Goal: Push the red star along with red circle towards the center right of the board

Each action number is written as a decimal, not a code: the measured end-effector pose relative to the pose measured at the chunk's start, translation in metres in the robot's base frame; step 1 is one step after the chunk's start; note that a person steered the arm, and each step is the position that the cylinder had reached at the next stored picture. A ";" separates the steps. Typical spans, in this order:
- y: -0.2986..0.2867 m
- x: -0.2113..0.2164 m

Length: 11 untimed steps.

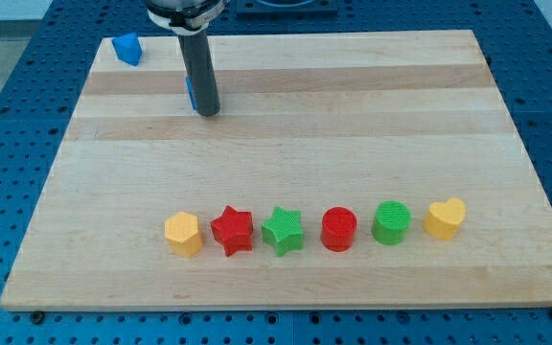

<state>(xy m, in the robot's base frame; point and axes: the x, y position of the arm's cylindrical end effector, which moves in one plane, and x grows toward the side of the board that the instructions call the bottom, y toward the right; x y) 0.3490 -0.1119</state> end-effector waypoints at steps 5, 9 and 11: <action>-0.006 -0.055; -0.022 -0.064; -0.037 -0.064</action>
<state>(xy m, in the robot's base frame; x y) 0.2850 -0.1493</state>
